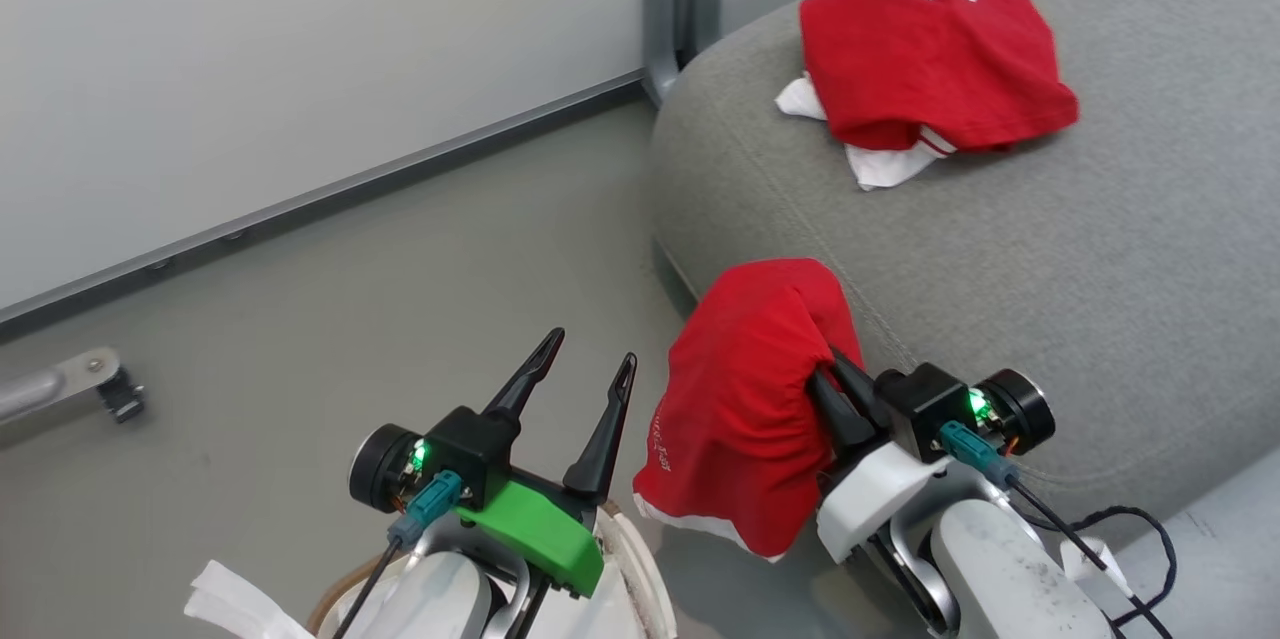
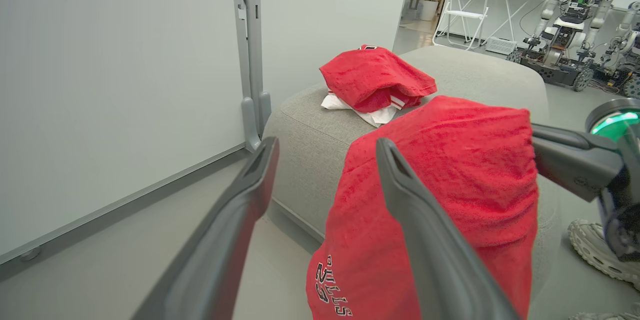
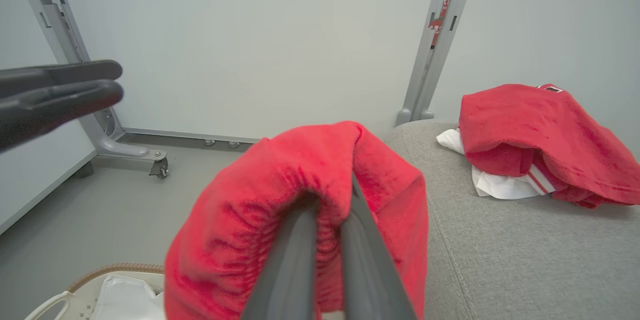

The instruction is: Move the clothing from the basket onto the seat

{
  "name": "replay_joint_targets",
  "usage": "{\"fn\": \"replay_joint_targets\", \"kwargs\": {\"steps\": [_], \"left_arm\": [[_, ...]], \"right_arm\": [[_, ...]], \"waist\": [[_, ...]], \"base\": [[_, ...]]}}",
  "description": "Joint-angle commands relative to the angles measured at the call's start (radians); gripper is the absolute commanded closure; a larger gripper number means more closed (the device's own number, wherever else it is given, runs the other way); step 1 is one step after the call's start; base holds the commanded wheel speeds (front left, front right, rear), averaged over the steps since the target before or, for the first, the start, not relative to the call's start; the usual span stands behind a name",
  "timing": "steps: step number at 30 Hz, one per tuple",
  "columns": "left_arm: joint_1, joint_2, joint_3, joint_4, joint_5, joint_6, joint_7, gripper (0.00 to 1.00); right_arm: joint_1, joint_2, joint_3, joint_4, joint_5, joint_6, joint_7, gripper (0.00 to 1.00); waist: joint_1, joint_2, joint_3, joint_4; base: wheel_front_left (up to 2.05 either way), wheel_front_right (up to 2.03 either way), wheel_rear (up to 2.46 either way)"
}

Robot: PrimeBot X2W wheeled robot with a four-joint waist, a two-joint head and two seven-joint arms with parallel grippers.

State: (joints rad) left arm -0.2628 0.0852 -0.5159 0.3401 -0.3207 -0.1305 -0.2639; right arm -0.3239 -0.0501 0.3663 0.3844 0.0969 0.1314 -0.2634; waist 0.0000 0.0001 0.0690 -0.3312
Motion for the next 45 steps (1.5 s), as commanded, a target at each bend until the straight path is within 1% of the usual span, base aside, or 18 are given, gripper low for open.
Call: {"fn": "replay_joint_targets", "kwargs": {"steps": [1,3,5,9,13,15,20,27,32,36,40,45], "left_arm": [[0.013,0.008,0.002,0.002,0.004,0.000,0.000,0.00],[0.016,0.011,0.000,0.006,0.006,0.000,0.000,0.00],[0.014,0.015,-0.013,0.011,0.005,0.000,0.000,0.00],[-0.003,0.039,-0.034,0.019,0.009,0.000,0.000,0.00],[-0.023,0.067,-0.048,0.009,0.008,0.000,0.000,0.00],[-0.029,0.082,-0.053,0.004,0.002,0.000,0.000,0.00],[-0.057,0.120,-0.062,-0.009,-0.009,0.000,0.000,0.00],[-0.091,0.167,-0.075,-0.038,-0.021,0.000,0.000,0.00],[-0.122,0.195,-0.077,-0.059,-0.027,0.000,0.000,0.00],[-0.147,0.219,-0.080,-0.074,-0.034,0.000,0.000,0.00],[-0.164,0.237,-0.082,-0.084,-0.047,0.000,0.000,0.00],[-0.186,0.259,-0.083,-0.093,-0.062,0.000,0.000,0.00]], "right_arm": [[0.021,-0.001,-0.015,-0.013,-0.001,-0.001,-0.002,1.00],[0.040,-0.001,-0.038,-0.028,-0.009,-0.001,-0.002,1.00],[0.055,-0.001,-0.077,-0.042,-0.009,-0.001,-0.002,1.00],[0.056,0.002,-0.144,-0.078,-0.005,-0.001,-0.002,1.00],[-0.004,-0.003,-0.214,-0.114,-0.028,-0.001,-0.002,1.00],[-0.044,0.000,-0.247,-0.122,-0.060,-0.001,-0.002,1.00],[-0.193,-0.004,-0.362,-0.123,-0.194,-0.001,-0.002,1.00],[-0.417,-0.074,-0.538,-0.070,-0.345,-0.001,-0.002,1.00],[-0.560,-0.122,-0.671,-0.014,-0.441,-0.001,0.003,1.00],[-0.647,-0.144,-0.756,0.006,-0.514,-0.002,0.035,1.00],[-0.702,-0.162,-0.837,0.014,-0.593,-0.001,0.082,1.00],[-0.739,-0.147,-0.967,-0.011,-0.691,-0.001,0.164,1.00]], "waist": [[0.0000,-0.0001,0.043,-0.155],[0.0000,-0.0001,0.051,-0.181],[0.0000,-0.0001,0.064,-0.189],[0.0000,-0.0001,0.099,-0.194],[0.0000,-0.0001,0.149,-0.176],[0.0000,-0.0001,0.177,-0.160],[0.0000,-0.0001,0.246,-0.112],[0.0000,-0.0001,0.326,-0.048],[0.0000,-0.0001,0.391,0.016],[0.0000,-0.0001,0.445,0.073],[0.0000,-0.0001,0.498,0.127],[0.0000,-0.0001,0.562,0.183]], "base": [[0.00,0.00,0.00],[0.00,0.00,0.00],[0.00,0.00,0.00],[0.00,0.00,0.00],[0.00,0.00,0.00],[0.00,0.00,0.00],[0.00,0.00,0.00],[0.00,0.00,0.00],[0.00,0.00,0.00],[0.00,0.00,0.00],[0.00,0.00,0.00],[0.00,0.00,0.00]]}}
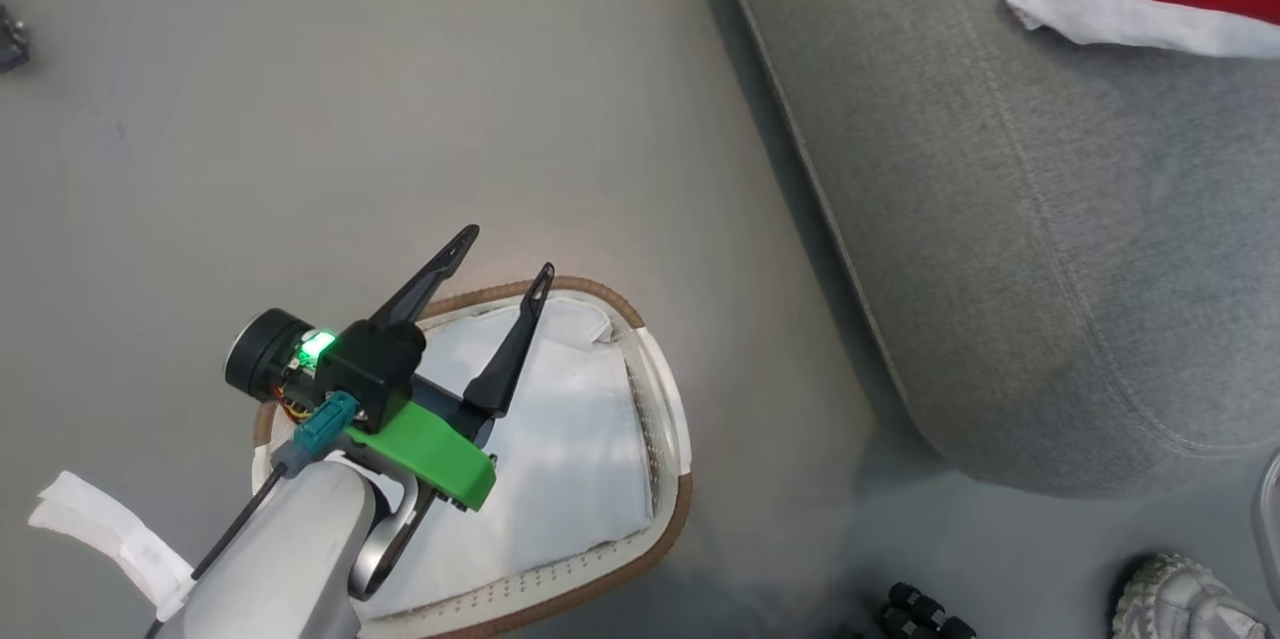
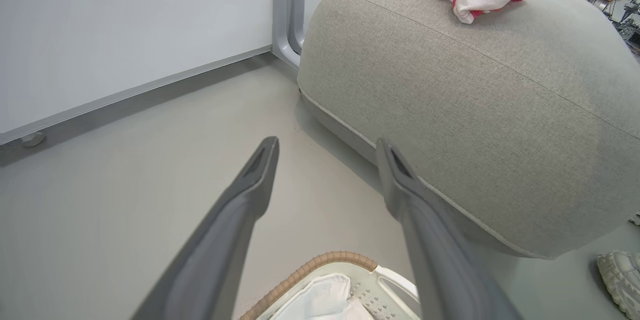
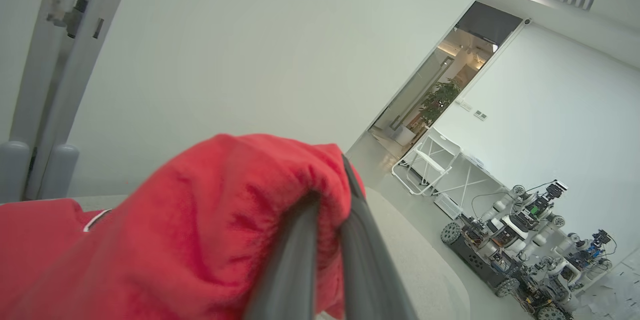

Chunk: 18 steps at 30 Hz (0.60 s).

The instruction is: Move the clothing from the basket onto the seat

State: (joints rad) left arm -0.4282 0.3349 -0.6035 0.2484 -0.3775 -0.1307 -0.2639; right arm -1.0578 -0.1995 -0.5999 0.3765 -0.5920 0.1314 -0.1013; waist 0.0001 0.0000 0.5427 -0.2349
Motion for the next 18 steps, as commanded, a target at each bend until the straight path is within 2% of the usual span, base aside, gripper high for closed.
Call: {"fn": "replay_joint_targets", "kwargs": {"steps": [1,10,11,12,13,18], "left_arm": [[-0.023,0.013,0.009,-0.004,-0.010,0.000,0.000,0.00],[-0.034,0.024,0.023,0.001,-0.022,0.000,0.000,0.00],[-0.035,0.023,0.026,0.003,-0.022,0.000,0.000,0.00],[-0.036,0.020,0.029,0.007,-0.023,0.000,0.000,0.00],[-0.037,0.018,0.031,0.008,-0.020,0.000,0.000,0.00],[-0.016,0.001,0.040,0.032,-0.019,0.000,0.000,0.00]], "right_arm": [[-0.006,0.013,-0.031,-0.005,-0.016,-0.001,0.014,1.00],[0.046,0.069,-0.163,0.085,-0.067,-0.001,-0.013,1.00],[0.049,0.072,-0.173,0.100,-0.069,-0.001,-0.028,0.82],[0.058,0.070,-0.180,0.122,-0.070,-0.001,-0.049,0.55],[0.063,0.069,-0.188,0.141,-0.069,-0.001,-0.066,0.00],[0.085,0.043,-0.210,0.254,-0.072,-0.001,-0.141,0.00]], "waist": [[-0.0001,0.0000,0.101,0.095],[-0.0001,0.0000,0.144,0.109],[-0.0001,0.0000,0.140,0.107],[-0.0001,0.0000,0.134,0.104],[-0.0001,0.0000,0.128,0.101],[-0.0001,0.0000,0.064,0.081]], "base": [[0.00,0.00,0.00],[0.00,0.00,0.00],[0.00,0.00,0.00],[0.00,0.00,0.00],[0.00,0.00,0.00],[0.00,0.00,0.00]]}}
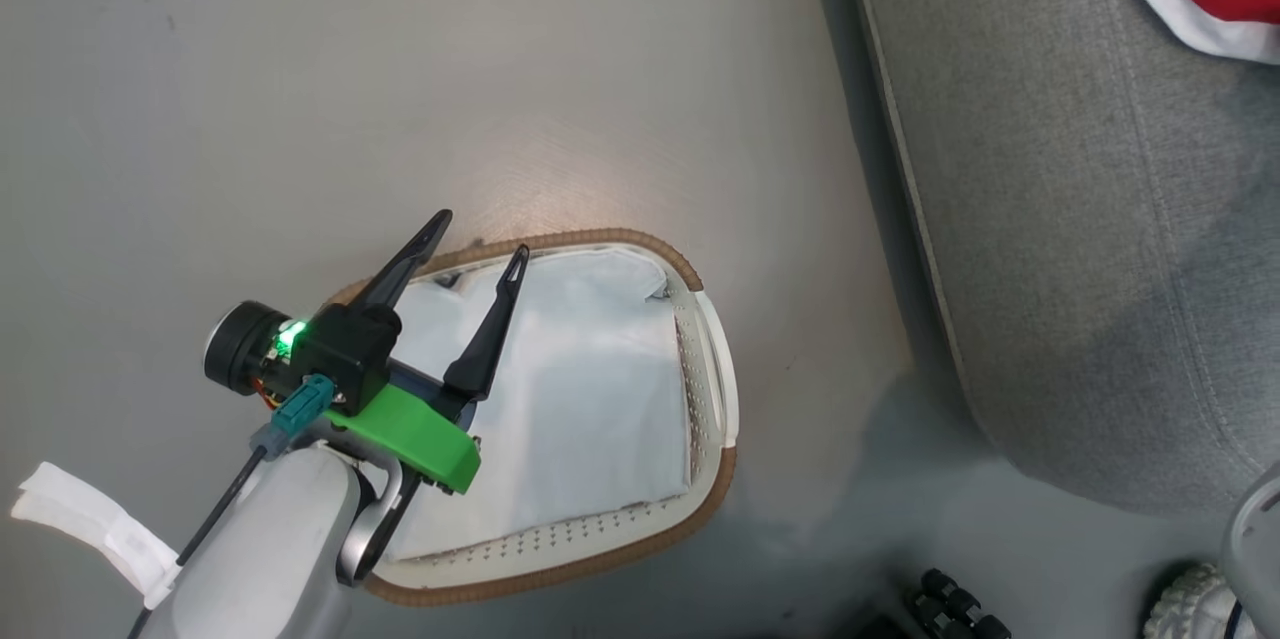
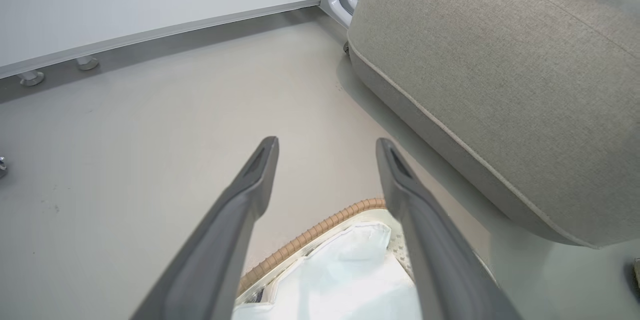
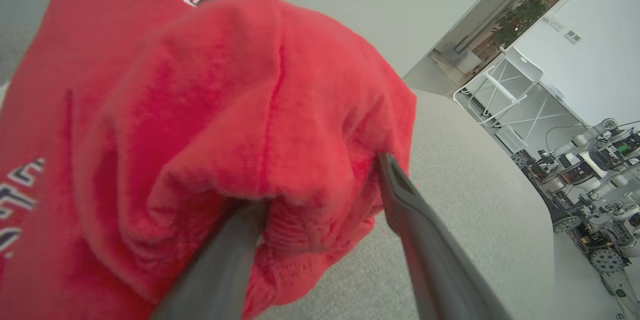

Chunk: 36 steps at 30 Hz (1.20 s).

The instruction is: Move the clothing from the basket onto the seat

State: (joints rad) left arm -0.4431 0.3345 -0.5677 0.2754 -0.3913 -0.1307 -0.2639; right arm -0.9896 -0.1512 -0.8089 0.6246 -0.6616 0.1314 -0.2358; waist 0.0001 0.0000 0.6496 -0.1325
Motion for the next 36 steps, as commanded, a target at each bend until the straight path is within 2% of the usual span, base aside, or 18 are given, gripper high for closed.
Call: {"fn": "replay_joint_targets", "kwargs": {"steps": [1,7,13,21,26,33,36], "left_arm": [[0.005,-0.004,0.004,0.008,-0.006,0.000,0.000,0.00],[0.053,-0.041,0.014,0.047,-0.014,0.000,0.000,0.00],[0.106,-0.079,0.046,0.091,-0.007,0.000,0.000,0.00],[0.181,-0.129,0.170,0.143,0.031,0.000,0.000,0.00],[0.217,-0.143,0.254,0.161,0.081,0.000,0.000,0.00],[0.247,-0.162,0.377,0.197,0.139,0.001,0.000,0.00],[0.256,-0.179,0.445,0.194,0.165,0.016,0.000,0.00]], "right_arm": [[0.023,-0.013,0.002,0.021,-0.003,-0.002,-0.013,0.00],[0.083,-0.034,0.048,0.088,0.026,-0.002,-0.029,0.00],[0.231,0.002,0.157,0.023,0.121,-0.002,-0.030,0.00],[0.388,0.065,0.333,-0.055,0.245,-0.001,-0.030,0.00],[0.449,0.097,0.440,-0.099,0.361,-0.001,-0.029,0.00],[0.481,0.098,0.616,-0.065,0.542,-0.001,-0.029,0.00],[0.497,0.098,0.667,-0.057,0.612,-0.001,-0.029,0.00]], "waist": [[-0.0001,0.0000,-0.056,-0.025],[-0.0001,0.0000,-0.163,-0.044],[-0.0001,0.0000,-0.267,-0.055],[-0.0001,0.0000,-0.389,-0.050],[-0.0001,0.0000,-0.453,-0.015],[-0.0001,0.0000,-0.505,0.054],[-0.0001,0.0000,-0.519,0.078]], "base": [[0.00,0.00,0.00],[0.00,0.00,0.00],[0.00,0.00,0.00],[0.00,0.00,0.00],[0.00,0.00,0.00],[0.00,0.00,0.00],[0.00,0.00,0.00]]}}
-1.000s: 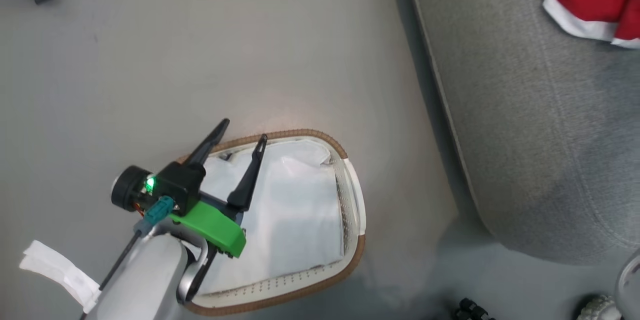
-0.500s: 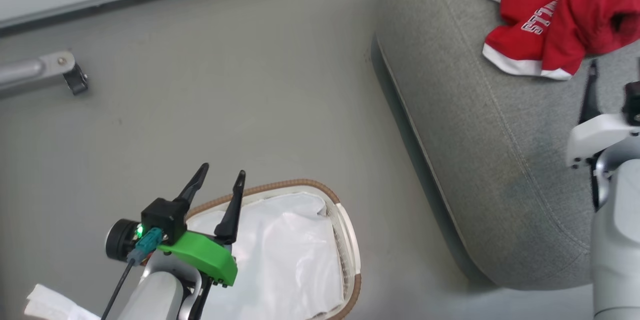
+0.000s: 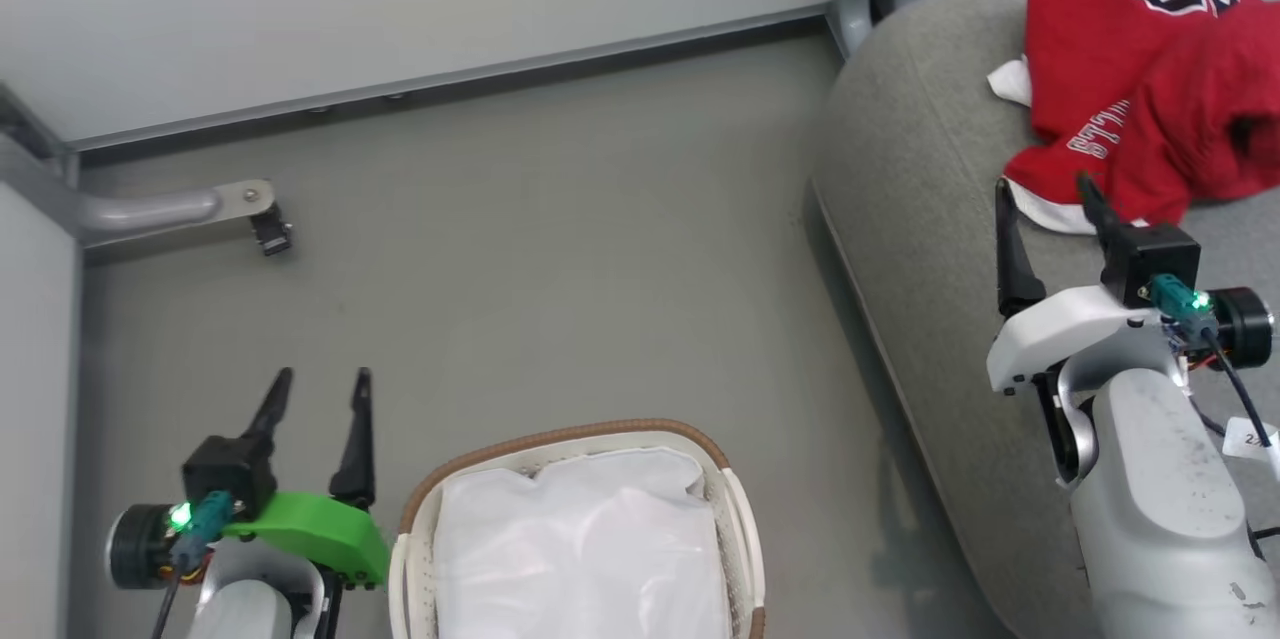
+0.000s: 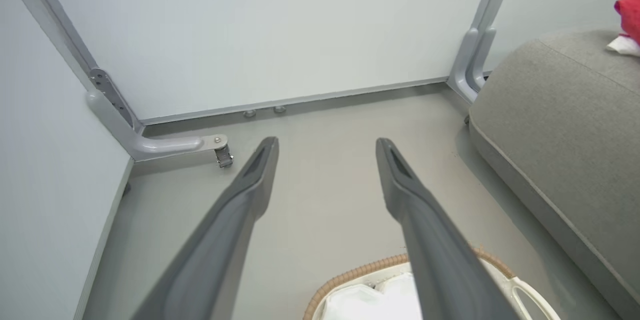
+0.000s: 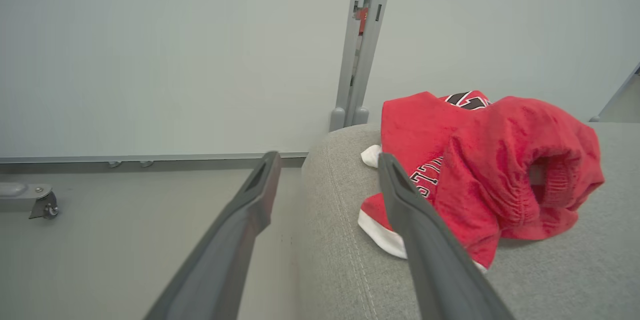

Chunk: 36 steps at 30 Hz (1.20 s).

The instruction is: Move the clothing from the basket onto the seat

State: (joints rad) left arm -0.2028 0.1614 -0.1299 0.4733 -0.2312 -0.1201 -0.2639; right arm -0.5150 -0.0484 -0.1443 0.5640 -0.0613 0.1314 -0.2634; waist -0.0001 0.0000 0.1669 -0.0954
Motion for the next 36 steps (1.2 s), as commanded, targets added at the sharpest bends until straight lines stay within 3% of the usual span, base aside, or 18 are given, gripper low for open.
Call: {"fn": "replay_joint_targets", "kwargs": {"steps": [1,13,23,24,28,36], "left_arm": [[0.025,-0.015,0.030,-0.001,0.014,0.007,0.000,0.00],[0.123,-0.080,0.170,-0.013,0.083,-0.004,0.000,0.00],[0.202,-0.106,0.200,-0.028,0.019,-0.011,0.000,0.00],[0.193,-0.106,0.198,-0.023,0.023,-0.009,0.000,1.00],[0.193,-0.115,0.199,0.010,0.013,-0.009,0.006,1.00],[0.178,-0.114,0.208,-0.013,-0.142,-0.009,0.052,1.00]], "right_arm": [[0.032,-0.005,0.020,0.004,0.032,-0.001,-0.002,0.00],[0.157,-0.005,0.118,-0.021,0.152,-0.001,-0.002,0.00],[0.239,-0.005,0.150,-0.018,0.188,-0.001,-0.002,0.00],[0.228,0.000,0.149,-0.016,0.187,0.000,0.000,1.00],[0.255,0.007,0.145,0.014,0.197,0.000,0.007,1.00],[0.266,0.006,0.125,-0.017,0.361,0.000,0.056,1.00]], "waist": [[0.0001,0.0000,-0.044,0.050],[0.0001,0.0000,-0.114,0.088],[0.0001,0.0000,-0.149,0.080],[0.0001,0.0000,-0.148,0.081],[0.0001,0.0000,-0.148,0.081],[0.0001,0.0000,-0.149,0.082]], "base": [[0.00,0.00,0.00],[0.00,0.00,0.00],[0.00,0.00,0.00],[0.00,0.00,0.00],[0.00,0.00,0.00],[0.00,0.00,0.00]]}}
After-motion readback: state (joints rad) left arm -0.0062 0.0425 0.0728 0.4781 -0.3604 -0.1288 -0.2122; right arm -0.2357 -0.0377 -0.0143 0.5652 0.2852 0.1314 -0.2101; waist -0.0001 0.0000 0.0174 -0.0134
